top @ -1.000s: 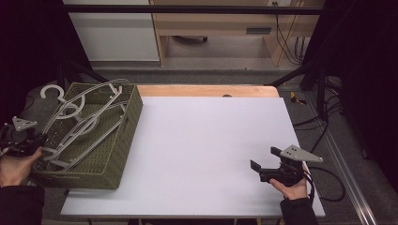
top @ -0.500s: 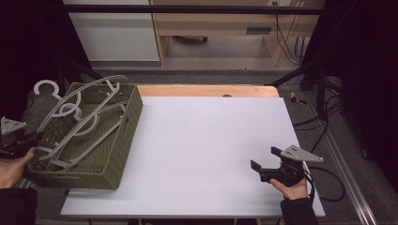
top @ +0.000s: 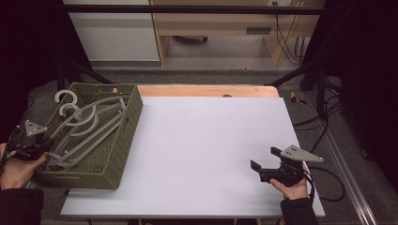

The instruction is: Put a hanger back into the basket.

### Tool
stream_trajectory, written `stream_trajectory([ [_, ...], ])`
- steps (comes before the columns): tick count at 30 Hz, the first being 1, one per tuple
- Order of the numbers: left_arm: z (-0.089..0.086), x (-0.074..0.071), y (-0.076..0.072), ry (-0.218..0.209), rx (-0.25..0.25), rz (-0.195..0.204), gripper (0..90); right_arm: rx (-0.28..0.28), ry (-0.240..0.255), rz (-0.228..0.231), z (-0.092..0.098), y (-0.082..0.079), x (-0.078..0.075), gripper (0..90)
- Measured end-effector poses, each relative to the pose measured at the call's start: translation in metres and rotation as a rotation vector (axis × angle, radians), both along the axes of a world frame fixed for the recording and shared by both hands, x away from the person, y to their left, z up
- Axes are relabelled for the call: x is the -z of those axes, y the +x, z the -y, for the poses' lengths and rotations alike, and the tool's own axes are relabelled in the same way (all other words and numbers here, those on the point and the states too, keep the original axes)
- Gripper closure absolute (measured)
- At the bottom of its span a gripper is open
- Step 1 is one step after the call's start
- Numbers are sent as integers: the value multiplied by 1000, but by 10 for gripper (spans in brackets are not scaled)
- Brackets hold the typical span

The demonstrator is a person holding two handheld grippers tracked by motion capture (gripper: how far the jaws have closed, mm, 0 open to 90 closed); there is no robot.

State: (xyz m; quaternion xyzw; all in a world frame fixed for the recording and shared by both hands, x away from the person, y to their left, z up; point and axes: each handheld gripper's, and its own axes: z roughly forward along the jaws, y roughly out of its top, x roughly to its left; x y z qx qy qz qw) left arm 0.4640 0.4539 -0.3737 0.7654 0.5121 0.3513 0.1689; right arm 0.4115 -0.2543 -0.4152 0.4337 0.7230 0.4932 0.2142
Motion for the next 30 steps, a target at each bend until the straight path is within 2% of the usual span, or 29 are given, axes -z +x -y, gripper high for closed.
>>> stream_trajectory([
  [1,-1,1,0,-16,0,-2,818,0,0,-1,0,0,0,48],
  [3,-2,4,1,-35,0,-40,812,-1,0,-1,0,0,0,48],
  [4,-2,4,1,-24,-1,-44,808,1,2,-2,0,0,0,48],
  [7,-2,3,3,-20,1,-96,788,3,1,-3,0,0,0,48],
  [8,-2,3,3,-45,11,-106,773,3,0,-2,0,0,0,48],
  [10,-1,1,2,-51,16,-97,762,-2,0,1,0,0,0,48],
  [14,1,-7,-4,-84,23,-46,732,0,2,-2,0,-1,-1,48],
  [18,10,-15,-15,-173,56,39,676,2,3,5,1,-1,-1,47],
  [19,14,-16,-18,-209,69,67,656,0,5,8,1,-1,-1,48],
  [20,17,-17,-20,-229,80,83,628,6,6,6,1,-1,-2,47],
  [21,21,-18,-24,-266,100,103,604,2,5,8,2,-1,-2,47],
  [25,38,-21,-33,-352,146,163,490,3,5,12,2,-1,-2,44],
  [27,47,-22,-38,-401,178,208,430,9,10,16,2,-1,-3,43],
  [30,60,-23,-44,-467,218,243,372,6,10,20,4,-2,-4,42],
])
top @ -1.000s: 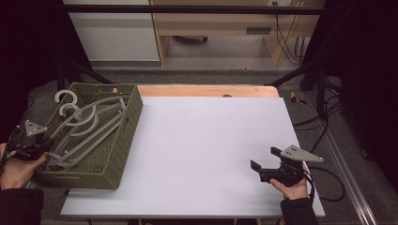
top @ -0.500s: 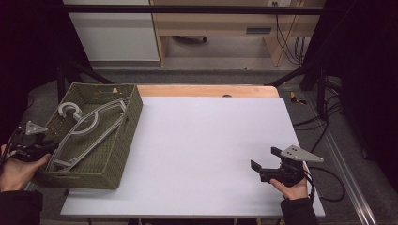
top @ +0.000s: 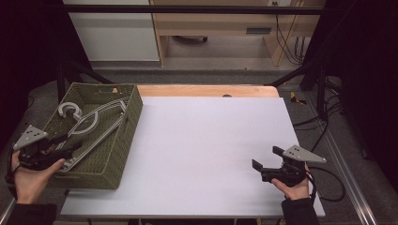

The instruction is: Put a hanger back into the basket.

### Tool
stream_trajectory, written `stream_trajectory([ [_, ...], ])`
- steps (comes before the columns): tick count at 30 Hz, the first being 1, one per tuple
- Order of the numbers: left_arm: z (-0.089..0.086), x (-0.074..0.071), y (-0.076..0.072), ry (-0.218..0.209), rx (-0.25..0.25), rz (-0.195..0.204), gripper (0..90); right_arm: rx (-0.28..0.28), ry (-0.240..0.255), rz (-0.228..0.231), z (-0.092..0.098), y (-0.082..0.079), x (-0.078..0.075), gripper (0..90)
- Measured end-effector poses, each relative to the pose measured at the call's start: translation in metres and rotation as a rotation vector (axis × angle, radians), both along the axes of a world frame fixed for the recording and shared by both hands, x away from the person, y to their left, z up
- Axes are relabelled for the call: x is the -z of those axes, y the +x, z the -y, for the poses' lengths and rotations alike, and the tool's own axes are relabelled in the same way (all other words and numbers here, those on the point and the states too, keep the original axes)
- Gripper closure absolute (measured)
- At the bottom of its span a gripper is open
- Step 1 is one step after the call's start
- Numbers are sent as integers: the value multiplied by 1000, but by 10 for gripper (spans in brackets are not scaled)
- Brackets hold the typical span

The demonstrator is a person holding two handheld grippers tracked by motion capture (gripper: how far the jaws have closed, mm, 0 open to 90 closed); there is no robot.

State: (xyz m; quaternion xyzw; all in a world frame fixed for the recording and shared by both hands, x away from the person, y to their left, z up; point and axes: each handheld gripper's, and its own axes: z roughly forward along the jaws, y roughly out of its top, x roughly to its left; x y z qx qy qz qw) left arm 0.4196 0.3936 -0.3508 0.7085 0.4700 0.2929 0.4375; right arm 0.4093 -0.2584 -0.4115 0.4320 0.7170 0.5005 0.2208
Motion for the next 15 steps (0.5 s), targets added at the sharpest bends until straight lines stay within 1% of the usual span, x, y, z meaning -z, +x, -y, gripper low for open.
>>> stream_trajectory([
  [2,7,1,-3,-31,23,17,337,1,2,5,1,0,-1,41],
  [4,15,2,-5,-84,59,33,283,2,7,5,1,-1,-1,41],
  [5,19,3,-6,-98,79,36,270,5,8,6,1,-1,-1,41],
  [7,27,5,-7,-109,100,40,227,6,11,8,2,-1,-2,40],
  [8,31,7,-7,-107,110,40,202,4,15,10,2,-1,-2,40],
  [10,37,11,-8,-122,117,45,158,5,26,10,3,-2,-3,39],
  [12,43,15,-9,-127,129,49,129,7,26,13,4,-2,-3,37],
  [15,50,22,-13,-133,150,54,117,5,31,21,5,-3,-4,34],
])
